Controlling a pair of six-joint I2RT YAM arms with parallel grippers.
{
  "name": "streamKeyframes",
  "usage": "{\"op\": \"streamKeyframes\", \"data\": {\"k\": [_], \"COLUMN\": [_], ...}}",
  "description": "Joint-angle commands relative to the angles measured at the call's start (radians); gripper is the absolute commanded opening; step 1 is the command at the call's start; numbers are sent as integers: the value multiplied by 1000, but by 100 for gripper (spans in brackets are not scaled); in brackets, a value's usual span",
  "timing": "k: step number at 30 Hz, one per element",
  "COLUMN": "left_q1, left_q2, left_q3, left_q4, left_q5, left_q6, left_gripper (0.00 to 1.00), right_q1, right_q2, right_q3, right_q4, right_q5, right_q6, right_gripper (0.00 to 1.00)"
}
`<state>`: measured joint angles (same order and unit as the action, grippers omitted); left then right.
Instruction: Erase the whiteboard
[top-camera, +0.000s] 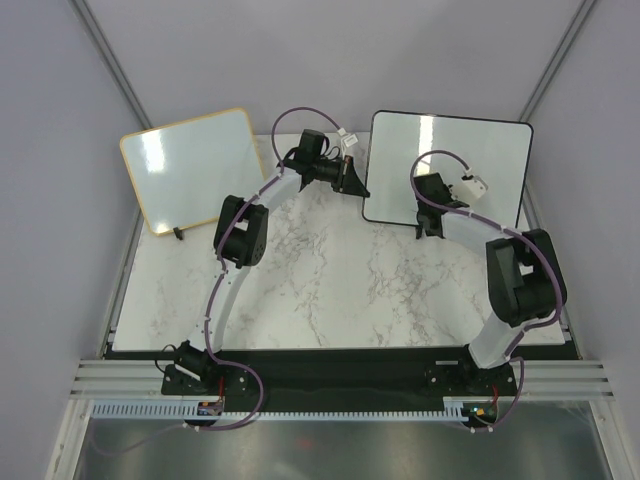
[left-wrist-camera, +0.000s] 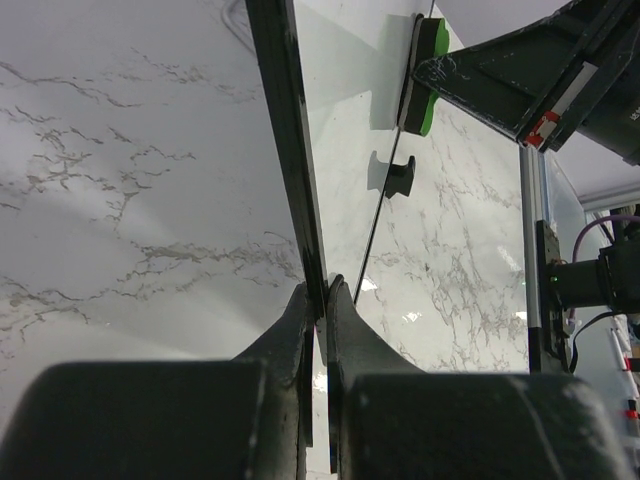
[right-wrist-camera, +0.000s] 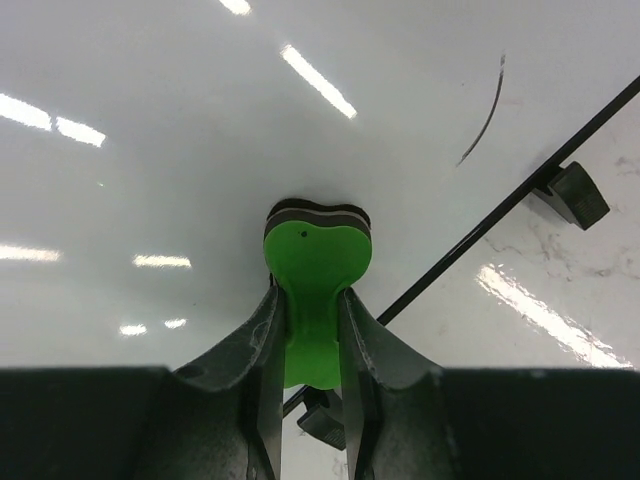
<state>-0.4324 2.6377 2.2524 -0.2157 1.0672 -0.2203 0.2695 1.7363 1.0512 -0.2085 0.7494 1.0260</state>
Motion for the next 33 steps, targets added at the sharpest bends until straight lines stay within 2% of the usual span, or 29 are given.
{"op": "streamKeyframes", "data": {"k": [1,4,9,14,18,21,28,33], "left_q1": [-2,-2,-2,0,0,0,0,0], "left_q2": [-50,-50,-51,-54,-54,-56,-56,-56], "left_q3": [33,33,32,29,32,33,32,30], "left_q4": [21,19,16,12,12,13,13,13], "left_q5": [-15,-15,-16,-21,-21,-21,-21,-21], "left_q6": [84,84,90,98,98,96,96,96], "left_gripper": [2,2,2,2,2,2,2,2], "right_q1": [-81,-199,-295,-326,-317,-244,54,157], "right_q2": [-47,-72,-73,-58,-35,-24,34,106], "right_q3": [-49,-80,-68,-42,-20,-13,32,98], "right_q4": [38,40,44,52,73,92,100,104], "right_q5": [-65,-47,-47,-48,-139,-139,-81,-81], "right_q6": [43,11,-50,-92,-93,-95,-92,-84], "right_gripper": [0,0,0,0,0,0,0,0]}}
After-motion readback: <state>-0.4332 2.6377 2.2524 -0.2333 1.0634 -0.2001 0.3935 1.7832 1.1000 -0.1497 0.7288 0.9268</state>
